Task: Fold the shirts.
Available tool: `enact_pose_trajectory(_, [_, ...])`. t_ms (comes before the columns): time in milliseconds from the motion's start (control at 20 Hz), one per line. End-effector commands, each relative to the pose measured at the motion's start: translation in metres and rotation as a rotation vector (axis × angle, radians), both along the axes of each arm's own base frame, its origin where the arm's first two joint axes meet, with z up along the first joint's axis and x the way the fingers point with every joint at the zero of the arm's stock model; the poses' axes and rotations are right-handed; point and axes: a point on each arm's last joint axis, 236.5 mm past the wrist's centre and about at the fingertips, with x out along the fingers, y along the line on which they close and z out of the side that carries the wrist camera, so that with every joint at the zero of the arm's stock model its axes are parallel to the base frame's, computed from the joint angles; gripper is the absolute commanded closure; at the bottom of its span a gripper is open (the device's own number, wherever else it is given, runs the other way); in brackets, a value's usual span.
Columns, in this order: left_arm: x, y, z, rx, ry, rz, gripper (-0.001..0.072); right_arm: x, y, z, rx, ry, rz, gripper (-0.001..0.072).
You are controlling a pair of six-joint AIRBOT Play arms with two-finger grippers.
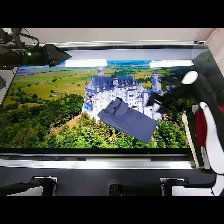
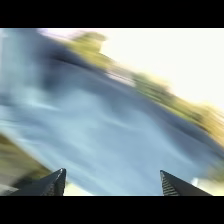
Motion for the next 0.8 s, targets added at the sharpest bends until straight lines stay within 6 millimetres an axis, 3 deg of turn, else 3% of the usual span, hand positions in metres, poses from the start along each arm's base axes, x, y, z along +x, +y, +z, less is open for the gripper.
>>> enact_pose_trajectory(0, [0.001, 0.003, -0.001, 0.008, 0.0, 0.007, 0.0679, -0.072, -0.041, -0.043, -0.052, 0.156, -0.103, 0.0042])
enact_pose_trajectory(100, [0.0, 0.003, -0.001, 0.008, 0.002, 0.004, 0.0679, -0.085, -0.015, -0.072, 0.046, 0.115, -0.154, 0.0093])
enact_pose_trajectory(200, [0.0, 0.002, -0.001, 0.007, 0.005, 0.004, 0.0679, -0.078, 0.006, -0.09, 0.148, 0.054, -0.24, 0.0135])
enact_pose_trajectory(350, [-0.005, 0.001, -0.004, 0.014, 0.02, -0.011, 0.0679, -0.07, 0.02, -0.1, 0.232, 0.018, -0.357, 0.016])
enact_pose_trajectory(400, [-0.005, 0.001, -0.005, 0.014, 0.021, -0.012, 0.0679, -0.068, 0.023, -0.1, 0.25, 0.008, -0.36, 0.0231])
enact_pose_trajectory(450, [-0.004, 0.001, -0.004, 0.014, 0.02, -0.011, 0.0679, -0.064, 0.024, -0.097, 0.264, -0.009, -0.361, 0.0381])
enact_pose_trajectory(500, [-0.004, 0.001, -0.004, 0.014, 0.02, -0.011, 0.0679, -0.058, 0.026, -0.093, 0.281, -0.036, -0.364, 0.0652])
enact_pose_trajectory(600, [-0.004, 0.001, -0.004, 0.014, 0.02, -0.011, 0.0679, -0.036, 0.027, -0.07, 0.306, -0.138, -0.321, 0.0678])
enact_pose_trajectory(750, [-0.004, 0.001, -0.004, 0.014, 0.02, -0.011, 0.0679, 0.006, 0.01, 0.002, 0.23, -0.327, -0.2, 0.0678])
